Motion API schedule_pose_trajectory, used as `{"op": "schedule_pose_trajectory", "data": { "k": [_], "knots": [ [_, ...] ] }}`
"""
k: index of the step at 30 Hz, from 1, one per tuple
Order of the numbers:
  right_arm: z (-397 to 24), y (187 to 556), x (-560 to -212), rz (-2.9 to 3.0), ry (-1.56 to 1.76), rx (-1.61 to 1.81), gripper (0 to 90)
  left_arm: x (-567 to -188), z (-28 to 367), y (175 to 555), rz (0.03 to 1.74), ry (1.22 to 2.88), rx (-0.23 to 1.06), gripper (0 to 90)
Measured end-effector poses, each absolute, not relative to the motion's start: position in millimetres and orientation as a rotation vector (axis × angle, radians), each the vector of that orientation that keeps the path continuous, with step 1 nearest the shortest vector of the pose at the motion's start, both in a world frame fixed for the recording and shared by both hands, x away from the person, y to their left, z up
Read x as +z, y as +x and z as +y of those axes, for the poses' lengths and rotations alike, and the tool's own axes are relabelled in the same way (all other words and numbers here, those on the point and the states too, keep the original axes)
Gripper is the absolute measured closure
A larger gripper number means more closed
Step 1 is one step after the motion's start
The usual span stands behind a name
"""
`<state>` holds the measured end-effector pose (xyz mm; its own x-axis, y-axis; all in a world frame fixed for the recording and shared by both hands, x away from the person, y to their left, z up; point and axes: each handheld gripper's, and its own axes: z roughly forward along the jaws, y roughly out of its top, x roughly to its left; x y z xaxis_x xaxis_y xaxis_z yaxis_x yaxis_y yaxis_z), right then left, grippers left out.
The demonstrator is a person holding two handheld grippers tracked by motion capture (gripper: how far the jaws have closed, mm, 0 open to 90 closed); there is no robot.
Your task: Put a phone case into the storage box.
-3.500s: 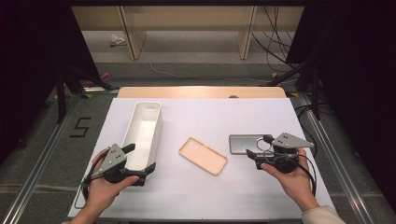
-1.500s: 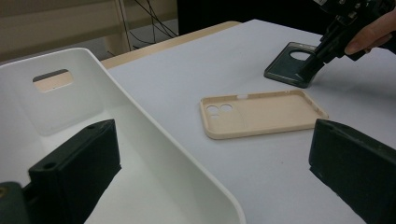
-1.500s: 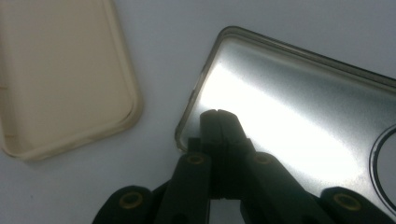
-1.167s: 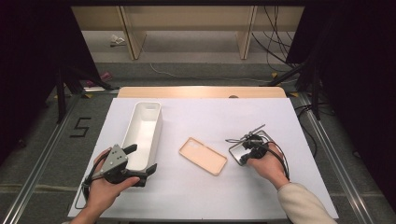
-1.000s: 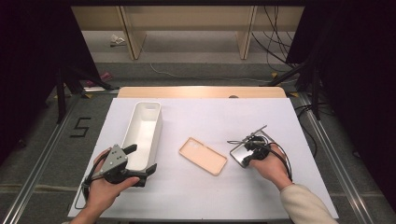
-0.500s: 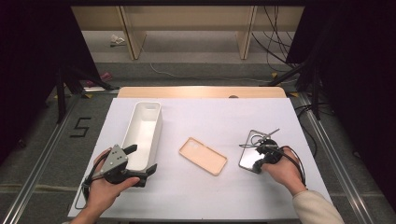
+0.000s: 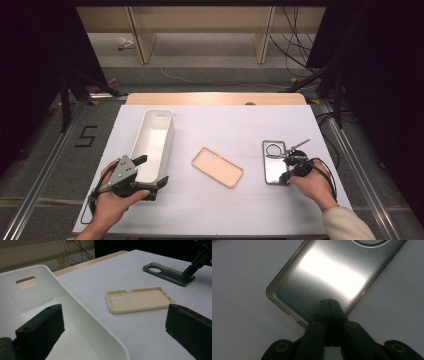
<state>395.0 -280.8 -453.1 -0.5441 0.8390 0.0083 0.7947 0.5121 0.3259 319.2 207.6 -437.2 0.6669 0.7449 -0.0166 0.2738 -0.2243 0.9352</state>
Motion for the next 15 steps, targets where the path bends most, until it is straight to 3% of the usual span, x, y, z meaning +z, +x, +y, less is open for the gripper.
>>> {"op": "schedule_pose_trajectory", "data": {
  "k": [3, 9, 15],
  "knots": [
    [-280.2, 395.0, -453.1, 2.601, 1.415, 0.453, 89.0, -437.2, 207.5, 319.2, 0.813, 1.794, 0.54, 1.6],
    [-275.6, 394.4, -446.0, 2.614, 1.266, 0.47, 76.0, -437.5, 207.3, 319.2, 0.814, 1.795, 0.537, 1.8],
    [-267.0, 391.5, -436.7, 2.676, 0.739, 0.477, 47.0, -437.8, 206.6, 319.3, 0.81, 1.799, 0.538, 1.9]
  ]
}}
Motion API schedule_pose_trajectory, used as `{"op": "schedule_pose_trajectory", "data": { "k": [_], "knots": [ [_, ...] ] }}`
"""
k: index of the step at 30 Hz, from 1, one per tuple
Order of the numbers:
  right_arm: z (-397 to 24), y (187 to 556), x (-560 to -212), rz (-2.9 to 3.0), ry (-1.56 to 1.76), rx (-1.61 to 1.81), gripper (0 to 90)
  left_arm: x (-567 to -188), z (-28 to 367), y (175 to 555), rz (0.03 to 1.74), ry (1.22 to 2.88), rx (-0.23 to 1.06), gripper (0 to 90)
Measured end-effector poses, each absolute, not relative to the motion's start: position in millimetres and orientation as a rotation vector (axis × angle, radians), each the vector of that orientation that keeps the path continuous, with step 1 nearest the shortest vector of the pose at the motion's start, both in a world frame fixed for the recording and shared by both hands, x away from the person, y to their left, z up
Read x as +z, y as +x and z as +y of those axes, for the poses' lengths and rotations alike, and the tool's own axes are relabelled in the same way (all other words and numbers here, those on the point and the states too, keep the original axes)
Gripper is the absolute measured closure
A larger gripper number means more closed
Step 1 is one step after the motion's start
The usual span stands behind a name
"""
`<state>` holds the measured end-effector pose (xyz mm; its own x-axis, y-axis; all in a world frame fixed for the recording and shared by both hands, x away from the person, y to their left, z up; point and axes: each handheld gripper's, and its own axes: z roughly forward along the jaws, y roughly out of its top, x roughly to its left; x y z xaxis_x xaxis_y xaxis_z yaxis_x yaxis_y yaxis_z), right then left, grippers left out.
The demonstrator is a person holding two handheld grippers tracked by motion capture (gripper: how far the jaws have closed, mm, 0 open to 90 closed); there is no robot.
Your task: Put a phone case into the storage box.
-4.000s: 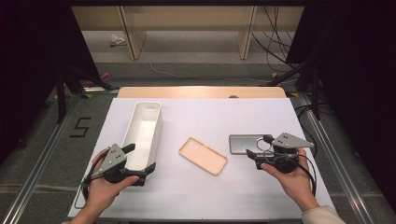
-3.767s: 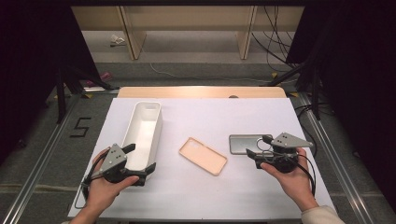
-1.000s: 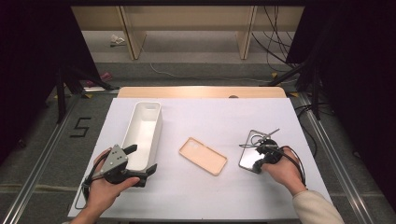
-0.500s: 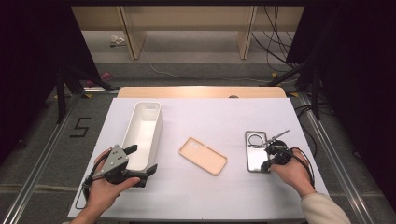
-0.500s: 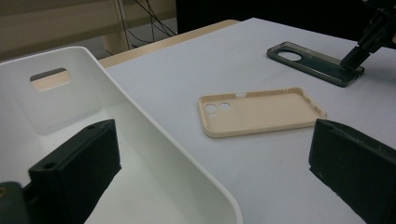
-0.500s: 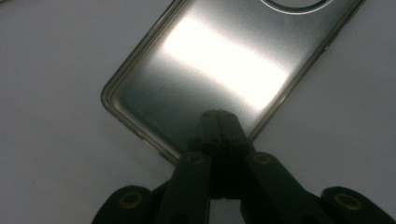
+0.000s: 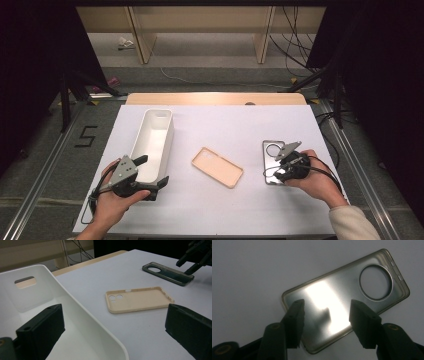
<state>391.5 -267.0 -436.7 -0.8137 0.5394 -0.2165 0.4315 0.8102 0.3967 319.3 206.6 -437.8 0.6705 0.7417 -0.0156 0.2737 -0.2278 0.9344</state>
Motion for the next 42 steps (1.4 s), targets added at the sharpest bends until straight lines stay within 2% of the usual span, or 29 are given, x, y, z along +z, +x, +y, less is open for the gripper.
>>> {"op": "schedule_pose_trajectory", "data": {
  "k": [5, 12, 25, 42],
  "knots": [
    [-267.1, 391.8, -431.3, 2.75, 0.597, 0.388, 29.7, -437.8, 205.8, 319.1, 0.805, 1.803, 0.538, 2.0],
    [-267.1, 390.8, -435.3, 2.819, 0.483, 0.293, 23.2, -438.2, 205.5, 319.6, 0.806, 1.807, 0.537, 2.1],
    [-255.6, 392.7, -441.5, 2.886, 0.331, 0.092, 26.7, -438.3, 204.5, 319.1, 0.804, 1.802, 0.532, 2.9],
    [-243.8, 401.0, -447.7, 2.902, 0.246, -0.004, 31.6, -438.4, 203.7, 318.9, 0.8, 1.806, 0.531, 3.5]
  ]
}}
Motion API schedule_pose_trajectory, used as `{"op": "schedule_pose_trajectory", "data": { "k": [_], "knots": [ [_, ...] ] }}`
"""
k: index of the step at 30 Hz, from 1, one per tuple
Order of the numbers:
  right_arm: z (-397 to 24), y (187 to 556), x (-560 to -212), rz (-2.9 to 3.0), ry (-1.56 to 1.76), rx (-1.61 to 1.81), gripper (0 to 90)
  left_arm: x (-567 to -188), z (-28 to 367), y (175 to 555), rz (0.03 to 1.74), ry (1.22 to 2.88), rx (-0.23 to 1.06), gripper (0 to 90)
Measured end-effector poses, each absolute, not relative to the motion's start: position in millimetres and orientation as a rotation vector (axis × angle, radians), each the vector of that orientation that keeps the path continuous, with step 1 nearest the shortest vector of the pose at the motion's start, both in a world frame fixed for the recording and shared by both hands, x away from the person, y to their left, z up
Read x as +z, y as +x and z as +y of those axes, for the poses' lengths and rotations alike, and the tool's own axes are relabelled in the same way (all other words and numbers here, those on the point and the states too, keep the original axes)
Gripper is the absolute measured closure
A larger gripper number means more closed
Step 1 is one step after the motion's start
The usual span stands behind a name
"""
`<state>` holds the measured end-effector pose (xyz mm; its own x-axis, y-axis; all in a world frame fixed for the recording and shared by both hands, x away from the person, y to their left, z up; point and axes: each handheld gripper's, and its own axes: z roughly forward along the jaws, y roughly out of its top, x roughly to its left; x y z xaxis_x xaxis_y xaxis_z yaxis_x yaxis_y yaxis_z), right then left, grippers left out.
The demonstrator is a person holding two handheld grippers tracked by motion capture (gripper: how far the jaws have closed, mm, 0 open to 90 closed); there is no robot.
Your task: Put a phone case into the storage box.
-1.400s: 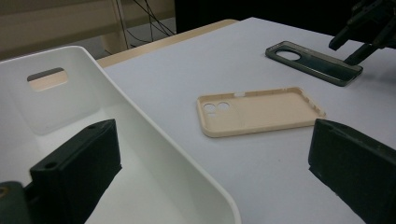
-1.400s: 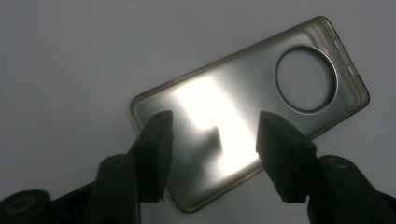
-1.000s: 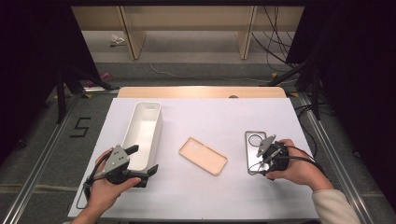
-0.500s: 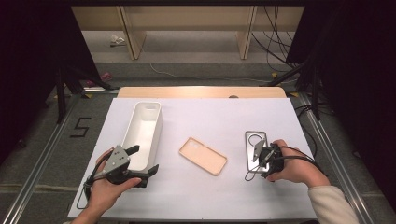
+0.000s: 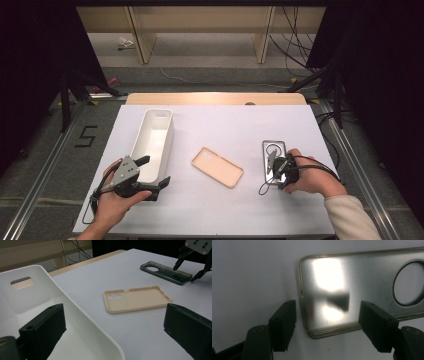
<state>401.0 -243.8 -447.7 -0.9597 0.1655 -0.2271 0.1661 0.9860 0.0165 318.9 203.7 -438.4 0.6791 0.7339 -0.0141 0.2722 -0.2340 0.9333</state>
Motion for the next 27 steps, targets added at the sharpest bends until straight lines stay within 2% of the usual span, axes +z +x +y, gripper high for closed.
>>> {"op": "schedule_pose_trajectory", "data": {
  "k": [10, 19, 27],
  "knots": [
    [-239.1, 403.7, -449.7, 2.908, 0.226, -0.023, 34.7, -438.7, 203.2, 319.1, 0.798, 1.808, 0.528, 3.6],
    [-233.3, 404.0, -450.3, 2.942, 0.197, -0.038, 49.2, -438.8, 203.2, 318.9, 0.796, 1.81, 0.525, 3.7],
    [-240.8, 403.9, -448.1, 2.95, 0.199, -0.069, 51.8, -439.0, 203.0, 319.0, 0.794, 1.812, 0.523, 3.9]
  ]
}}
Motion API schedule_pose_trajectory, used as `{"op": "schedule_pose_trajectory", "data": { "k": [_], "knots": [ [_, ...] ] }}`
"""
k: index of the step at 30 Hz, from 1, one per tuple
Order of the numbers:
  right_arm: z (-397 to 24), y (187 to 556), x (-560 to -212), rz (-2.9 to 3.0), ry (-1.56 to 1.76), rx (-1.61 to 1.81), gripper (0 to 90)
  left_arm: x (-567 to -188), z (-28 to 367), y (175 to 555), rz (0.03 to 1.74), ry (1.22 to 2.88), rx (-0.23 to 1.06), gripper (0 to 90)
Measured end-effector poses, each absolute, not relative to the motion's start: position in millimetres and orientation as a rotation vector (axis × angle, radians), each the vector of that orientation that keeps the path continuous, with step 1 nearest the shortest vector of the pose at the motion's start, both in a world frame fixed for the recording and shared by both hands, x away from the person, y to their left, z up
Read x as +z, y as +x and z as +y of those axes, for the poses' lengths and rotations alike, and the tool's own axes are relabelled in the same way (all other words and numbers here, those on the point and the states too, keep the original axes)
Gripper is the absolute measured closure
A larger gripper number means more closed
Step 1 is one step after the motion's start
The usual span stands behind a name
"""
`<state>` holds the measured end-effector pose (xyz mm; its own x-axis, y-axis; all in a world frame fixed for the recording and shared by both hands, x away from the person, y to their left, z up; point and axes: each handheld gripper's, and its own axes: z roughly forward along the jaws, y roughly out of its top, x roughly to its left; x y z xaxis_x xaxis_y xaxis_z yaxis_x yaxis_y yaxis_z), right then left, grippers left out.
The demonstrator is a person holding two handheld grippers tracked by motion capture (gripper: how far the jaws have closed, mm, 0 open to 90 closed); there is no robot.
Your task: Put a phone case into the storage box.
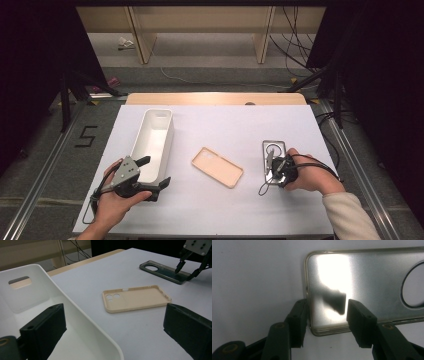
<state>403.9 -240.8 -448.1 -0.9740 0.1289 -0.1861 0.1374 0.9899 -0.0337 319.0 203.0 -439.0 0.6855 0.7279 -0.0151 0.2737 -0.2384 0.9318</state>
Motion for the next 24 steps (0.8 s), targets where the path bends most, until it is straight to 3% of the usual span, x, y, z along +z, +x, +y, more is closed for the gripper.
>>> {"op": "schedule_pose_trajectory", "data": {
  "k": [10, 24],
  "knots": [
    [-238.9, 401.4, -449.6, 2.991, 0.172, -0.092, 65.5, -439.2, 202.4, 318.7, 0.793, 1.814, 0.522, 4.1],
    [-233.6, 401.1, -450.0, 2.998, 0.166, -0.063, 70.2, -439.8, 201.6, 319.0, 0.79, 1.817, 0.518, 4.1]
  ]
}}
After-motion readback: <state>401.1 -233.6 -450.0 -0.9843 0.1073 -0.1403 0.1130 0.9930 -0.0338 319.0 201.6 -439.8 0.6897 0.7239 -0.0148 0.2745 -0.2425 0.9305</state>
